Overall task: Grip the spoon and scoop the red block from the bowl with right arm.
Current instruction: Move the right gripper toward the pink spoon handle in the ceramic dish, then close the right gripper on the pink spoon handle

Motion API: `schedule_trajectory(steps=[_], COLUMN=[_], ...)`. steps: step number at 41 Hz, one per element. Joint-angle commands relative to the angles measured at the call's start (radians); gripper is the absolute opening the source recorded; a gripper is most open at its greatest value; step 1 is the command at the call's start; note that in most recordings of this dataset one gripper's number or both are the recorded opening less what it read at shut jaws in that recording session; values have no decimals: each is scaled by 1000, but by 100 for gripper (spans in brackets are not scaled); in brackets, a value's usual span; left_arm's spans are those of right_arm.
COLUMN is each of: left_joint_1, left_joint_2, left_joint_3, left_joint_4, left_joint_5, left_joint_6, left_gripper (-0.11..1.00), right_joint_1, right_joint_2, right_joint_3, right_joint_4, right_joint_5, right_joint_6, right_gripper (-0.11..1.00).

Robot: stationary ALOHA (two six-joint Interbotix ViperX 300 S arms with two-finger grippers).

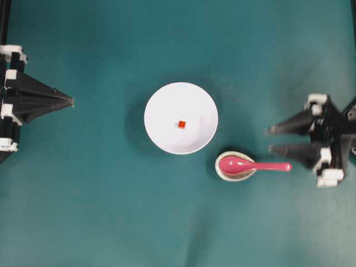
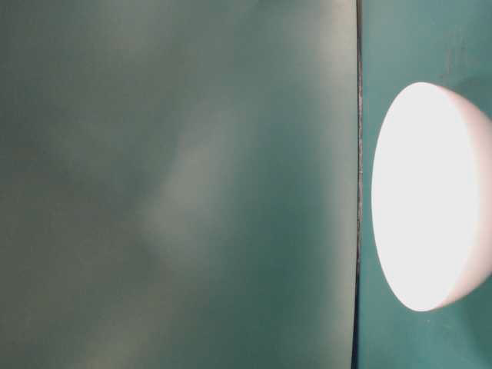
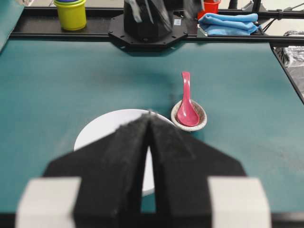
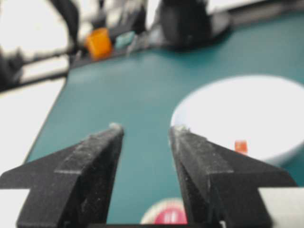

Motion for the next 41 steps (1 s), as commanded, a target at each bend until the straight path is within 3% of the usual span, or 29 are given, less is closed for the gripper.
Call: schedule_trajectory(steps=[1,7,12,24,41], left_joint_1=[2,2,6,12,44], left_joint_2=[3,2,2,2,8], left_joint_3=[-25,-25,-25,-23,-18], left_joint_4=[2,2,2,2,3], left_joint_5=[-9,-9,-8,-5,-3], left_joint_6=[2,2,2,2,2], left_gripper=[0,0,0,0,0], right_joint_1=[98,209,245,265,272], right_joint_2=[78,164,196,249,324], right_joint_3=[-11,0,15,20,8], right_joint_4=[109,249,304,299,267], right_joint_5=[-31,-29,-29,84,89], right_joint_6=[3,3,3,2,2], right_gripper=[51,51,51,51,50])
